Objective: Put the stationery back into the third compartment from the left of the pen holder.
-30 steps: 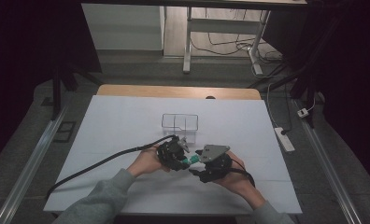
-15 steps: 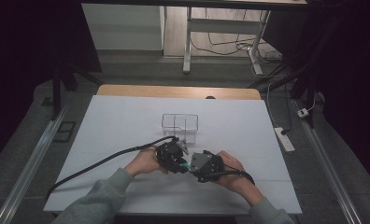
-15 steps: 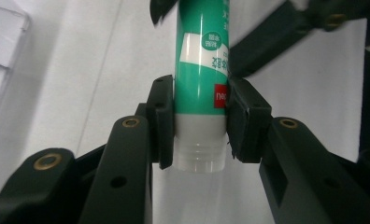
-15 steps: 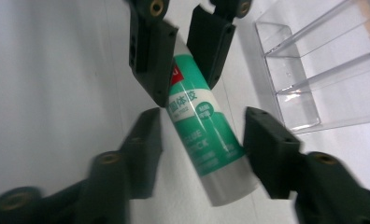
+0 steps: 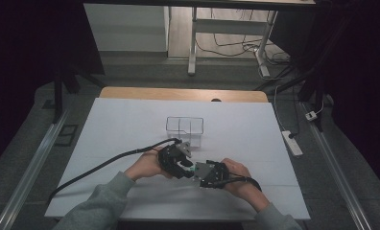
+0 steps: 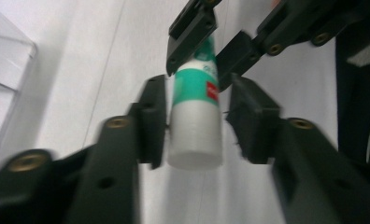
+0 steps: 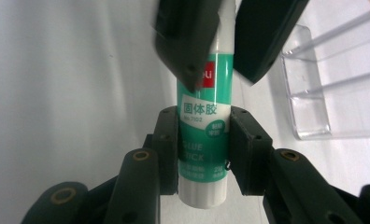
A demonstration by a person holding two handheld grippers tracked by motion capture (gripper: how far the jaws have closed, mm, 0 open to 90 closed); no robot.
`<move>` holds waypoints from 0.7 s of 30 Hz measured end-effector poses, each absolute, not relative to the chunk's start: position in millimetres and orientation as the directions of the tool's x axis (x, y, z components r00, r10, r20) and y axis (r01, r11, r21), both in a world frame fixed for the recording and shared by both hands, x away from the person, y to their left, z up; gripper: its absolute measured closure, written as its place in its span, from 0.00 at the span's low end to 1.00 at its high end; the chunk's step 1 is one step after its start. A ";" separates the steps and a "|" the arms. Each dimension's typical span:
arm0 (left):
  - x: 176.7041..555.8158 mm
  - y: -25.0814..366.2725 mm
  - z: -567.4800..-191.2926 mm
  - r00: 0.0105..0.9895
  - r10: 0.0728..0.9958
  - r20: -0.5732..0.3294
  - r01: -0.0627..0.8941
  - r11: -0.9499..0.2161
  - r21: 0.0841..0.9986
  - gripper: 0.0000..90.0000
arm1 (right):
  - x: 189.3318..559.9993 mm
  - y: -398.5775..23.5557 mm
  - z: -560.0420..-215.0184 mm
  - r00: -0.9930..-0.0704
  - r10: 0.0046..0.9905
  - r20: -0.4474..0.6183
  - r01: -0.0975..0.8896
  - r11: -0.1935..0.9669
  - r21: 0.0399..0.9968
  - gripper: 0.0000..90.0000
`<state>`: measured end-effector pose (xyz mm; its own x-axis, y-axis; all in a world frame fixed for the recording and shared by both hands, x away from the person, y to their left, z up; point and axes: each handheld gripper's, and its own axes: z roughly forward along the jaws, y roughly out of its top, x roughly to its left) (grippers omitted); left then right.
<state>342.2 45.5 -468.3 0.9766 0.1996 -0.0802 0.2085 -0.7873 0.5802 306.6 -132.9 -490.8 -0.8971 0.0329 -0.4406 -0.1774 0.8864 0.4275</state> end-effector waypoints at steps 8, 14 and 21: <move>340.6 60.6 -463.1 0.963 0.270 -0.023 0.215 -0.711 0.669 0.43 | 315.9 -146.3 -485.4 -0.915 0.121 -0.386 -0.107 0.848 0.520 0.73; 338.7 78.8 -462.0 0.936 0.349 -0.039 0.257 -0.605 0.754 0.40 | 322.1 -157.8 -481.2 -0.919 0.227 -0.322 -0.026 0.781 0.624 0.73; 336.6 84.5 -464.8 0.922 0.386 -0.043 0.267 -0.550 0.791 0.37 | 328.2 -167.4 -478.6 -0.913 0.325 -0.248 0.039 0.673 0.738 0.73</move>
